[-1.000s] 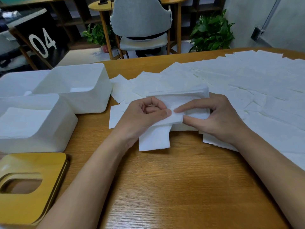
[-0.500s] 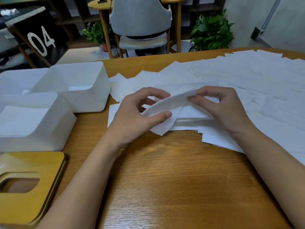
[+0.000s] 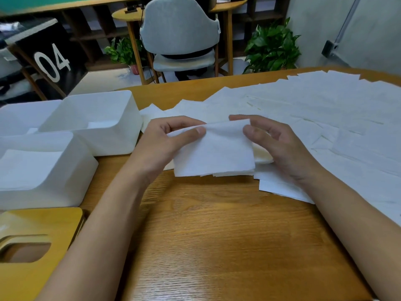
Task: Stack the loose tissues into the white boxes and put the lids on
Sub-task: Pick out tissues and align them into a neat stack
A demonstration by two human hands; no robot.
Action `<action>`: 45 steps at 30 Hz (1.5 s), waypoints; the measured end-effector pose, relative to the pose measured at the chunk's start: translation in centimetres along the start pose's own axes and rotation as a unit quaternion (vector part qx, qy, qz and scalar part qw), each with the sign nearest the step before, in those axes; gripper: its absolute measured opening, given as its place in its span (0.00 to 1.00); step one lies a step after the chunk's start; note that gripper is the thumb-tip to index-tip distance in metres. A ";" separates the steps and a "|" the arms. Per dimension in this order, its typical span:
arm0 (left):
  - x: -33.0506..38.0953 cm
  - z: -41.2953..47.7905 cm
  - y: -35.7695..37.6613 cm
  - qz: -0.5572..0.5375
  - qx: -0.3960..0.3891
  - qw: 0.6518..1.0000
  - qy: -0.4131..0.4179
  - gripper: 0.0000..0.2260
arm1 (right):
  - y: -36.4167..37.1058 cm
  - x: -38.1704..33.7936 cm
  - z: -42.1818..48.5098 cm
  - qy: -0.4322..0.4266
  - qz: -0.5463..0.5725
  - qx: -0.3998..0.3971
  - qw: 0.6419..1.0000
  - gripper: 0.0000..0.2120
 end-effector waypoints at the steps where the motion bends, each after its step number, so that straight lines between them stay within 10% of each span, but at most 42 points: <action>1: 0.2 0.0 0.3 0.012 0.008 1.000 0.000 0.05 | 0.4 -0.1 -0.1 -0.002 0.010 -0.010 1.000 0.19; 18: -1.8 0.7 2.4 -0.120 0.041 0.991 -0.037 0.02 | 0.9 0.6 0.0 -0.021 -0.032 -0.008 0.999 0.35; 35: -1.6 0.3 -0.2 0.048 0.205 0.977 0.025 0.17 | -1.2 0.5 0.1 -0.032 -0.019 0.084 0.996 0.29; 41: -3.0 0.8 4.8 -0.228 -0.060 0.967 -0.093 0.21 | -1.6 1.2 0.1 -0.009 0.111 0.116 0.987 0.31; 45: -1.9 0.7 4.0 -0.107 -0.023 0.994 -0.019 0.19 | -1.0 -0.4 0.1 -0.058 -0.009 0.063 0.996 0.38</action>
Point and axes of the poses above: each hand's wrist, its own z-axis towards the middle knuckle, its own y-axis out of the palm, x = y × z, the point moved 10 cm from there along z, towards the middle knuckle, and after that the axes turned 15 degrees about -y, right-handed, at the moved point
